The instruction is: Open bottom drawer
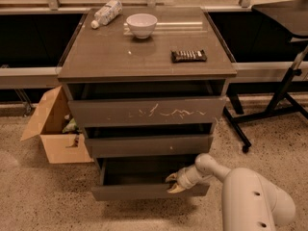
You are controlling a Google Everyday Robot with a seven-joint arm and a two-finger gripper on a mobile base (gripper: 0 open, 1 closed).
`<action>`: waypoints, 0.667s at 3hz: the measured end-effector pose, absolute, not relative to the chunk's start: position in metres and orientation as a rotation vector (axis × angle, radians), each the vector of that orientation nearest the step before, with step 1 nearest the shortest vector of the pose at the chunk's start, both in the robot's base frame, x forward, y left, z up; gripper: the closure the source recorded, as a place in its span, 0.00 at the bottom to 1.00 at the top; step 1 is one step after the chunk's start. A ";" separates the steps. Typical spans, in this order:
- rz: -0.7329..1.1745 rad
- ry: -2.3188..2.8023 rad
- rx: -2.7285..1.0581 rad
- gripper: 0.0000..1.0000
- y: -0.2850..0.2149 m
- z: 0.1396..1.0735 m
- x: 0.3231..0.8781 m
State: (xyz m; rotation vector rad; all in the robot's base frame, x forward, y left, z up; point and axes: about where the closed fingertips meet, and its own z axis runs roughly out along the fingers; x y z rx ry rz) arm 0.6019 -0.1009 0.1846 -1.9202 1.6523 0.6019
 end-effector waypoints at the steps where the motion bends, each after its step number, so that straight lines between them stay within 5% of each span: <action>1: 0.602 1.652 -1.920 0.64 -0.101 0.185 0.602; 2: 0.602 1.652 -1.920 0.41 -0.101 0.185 0.602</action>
Offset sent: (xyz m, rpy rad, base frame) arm 0.0000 -0.0001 0.0000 0.0000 0.0000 0.0000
